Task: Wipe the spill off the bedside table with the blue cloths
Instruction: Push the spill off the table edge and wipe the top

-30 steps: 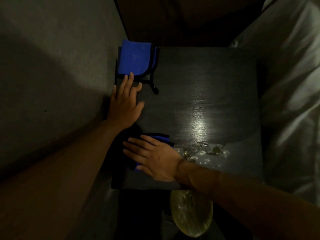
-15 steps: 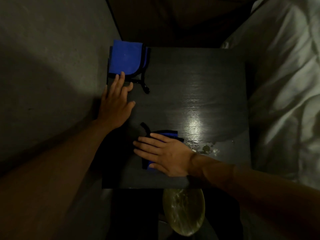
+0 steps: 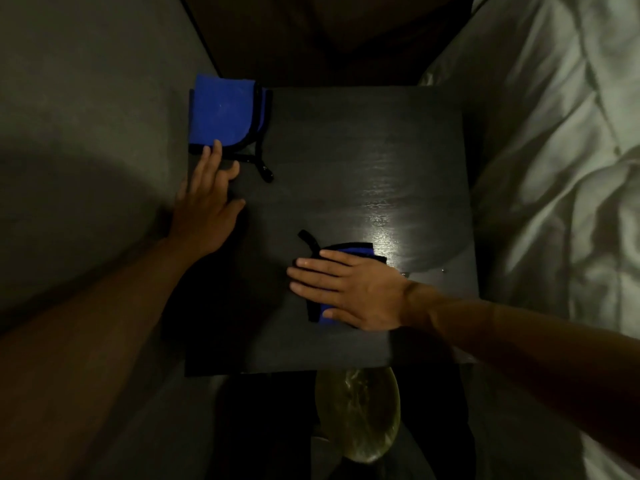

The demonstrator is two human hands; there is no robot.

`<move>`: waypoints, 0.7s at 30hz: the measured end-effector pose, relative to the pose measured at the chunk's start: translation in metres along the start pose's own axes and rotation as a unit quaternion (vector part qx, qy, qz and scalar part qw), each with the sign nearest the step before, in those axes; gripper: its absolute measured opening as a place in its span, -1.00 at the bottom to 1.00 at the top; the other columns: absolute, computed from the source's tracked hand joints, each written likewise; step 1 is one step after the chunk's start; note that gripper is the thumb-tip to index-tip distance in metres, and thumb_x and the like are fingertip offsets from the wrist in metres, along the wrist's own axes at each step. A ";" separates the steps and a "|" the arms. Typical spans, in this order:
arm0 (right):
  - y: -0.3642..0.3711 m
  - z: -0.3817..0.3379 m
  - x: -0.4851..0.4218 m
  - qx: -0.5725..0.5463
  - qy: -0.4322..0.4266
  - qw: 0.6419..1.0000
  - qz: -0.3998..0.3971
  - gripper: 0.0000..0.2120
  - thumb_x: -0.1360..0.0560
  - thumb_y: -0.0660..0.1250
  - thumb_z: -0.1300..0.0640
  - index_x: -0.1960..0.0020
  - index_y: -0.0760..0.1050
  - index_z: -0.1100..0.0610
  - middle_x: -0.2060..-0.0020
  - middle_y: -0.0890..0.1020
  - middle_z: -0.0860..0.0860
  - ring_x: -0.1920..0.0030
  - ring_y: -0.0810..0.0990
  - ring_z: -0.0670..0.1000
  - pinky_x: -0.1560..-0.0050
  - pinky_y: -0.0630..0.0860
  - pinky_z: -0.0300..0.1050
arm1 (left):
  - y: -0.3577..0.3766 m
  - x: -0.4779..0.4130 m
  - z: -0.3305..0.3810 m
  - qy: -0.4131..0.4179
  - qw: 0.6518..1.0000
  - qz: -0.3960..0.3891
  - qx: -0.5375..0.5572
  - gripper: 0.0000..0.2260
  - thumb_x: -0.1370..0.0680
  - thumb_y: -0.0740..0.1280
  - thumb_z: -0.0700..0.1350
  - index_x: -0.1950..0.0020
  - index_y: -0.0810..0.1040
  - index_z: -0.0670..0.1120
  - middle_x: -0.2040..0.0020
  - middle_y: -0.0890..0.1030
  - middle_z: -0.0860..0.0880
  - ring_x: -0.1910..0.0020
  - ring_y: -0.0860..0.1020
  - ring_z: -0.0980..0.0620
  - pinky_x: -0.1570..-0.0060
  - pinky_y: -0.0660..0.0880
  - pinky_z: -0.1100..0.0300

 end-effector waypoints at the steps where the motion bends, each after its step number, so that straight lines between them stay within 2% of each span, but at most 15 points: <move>1: 0.001 0.003 0.004 0.002 0.004 1.000 -0.002 -0.40 -0.70 -0.08 -0.13 -0.67 -0.10 0.05 -0.66 -0.06 0.03 -0.64 -0.19 0.04 -0.61 -0.19 0.08 | 0.000 0.000 0.000 -0.003 1.000 -0.001 -0.003 -0.43 -0.55 0.30 -0.03 -0.53 0.17 0.00 -0.60 -0.18 0.02 -0.57 -0.16 0.01 -0.47 0.06 -0.21; 10: 0.002 0.034 0.044 0.013 0.044 0.999 -0.004 -0.40 -0.70 -0.08 -0.14 -0.67 -0.08 0.05 -0.65 -0.04 0.02 -0.64 -0.15 0.03 -0.60 -0.25 0.06 | 0.001 -0.001 0.000 0.008 1.000 0.008 -0.014 -0.42 -0.53 0.34 -0.08 -0.51 0.22 -0.06 -0.61 -0.12 -0.02 -0.57 -0.10 -0.04 -0.42 0.17 -0.25; 15: 0.000 0.047 0.060 0.007 0.063 0.998 -0.005 -0.41 -0.71 -0.08 -0.13 -0.67 -0.06 0.06 -0.65 -0.02 0.02 -0.64 -0.13 0.03 -0.61 -0.21 0.06 | 0.002 -0.001 0.001 0.014 1.000 0.014 -0.009 -0.44 -0.53 0.35 -0.10 -0.50 0.24 -0.10 -0.60 -0.12 -0.02 -0.57 -0.09 -0.04 -0.47 0.10 -0.17; 21: 0.002 0.061 0.084 -0.009 0.118 0.993 -0.008 -0.41 -0.71 -0.12 -0.14 -0.67 -0.09 0.05 -0.66 -0.04 0.02 -0.65 -0.14 0.03 -0.61 -0.15 0.10 | 0.002 0.000 0.001 0.028 0.999 0.024 -0.002 -0.43 -0.52 0.37 -0.14 -0.49 0.26 -0.14 -0.61 -0.08 -0.05 -0.57 -0.06 -0.09 -0.45 0.13 -0.23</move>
Point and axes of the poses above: each hand's wrist, its own x-axis away from the middle knuckle, its own y-axis out of the palm, z = x × y, the point moved 8 cm from there along -x, towards the middle knuckle
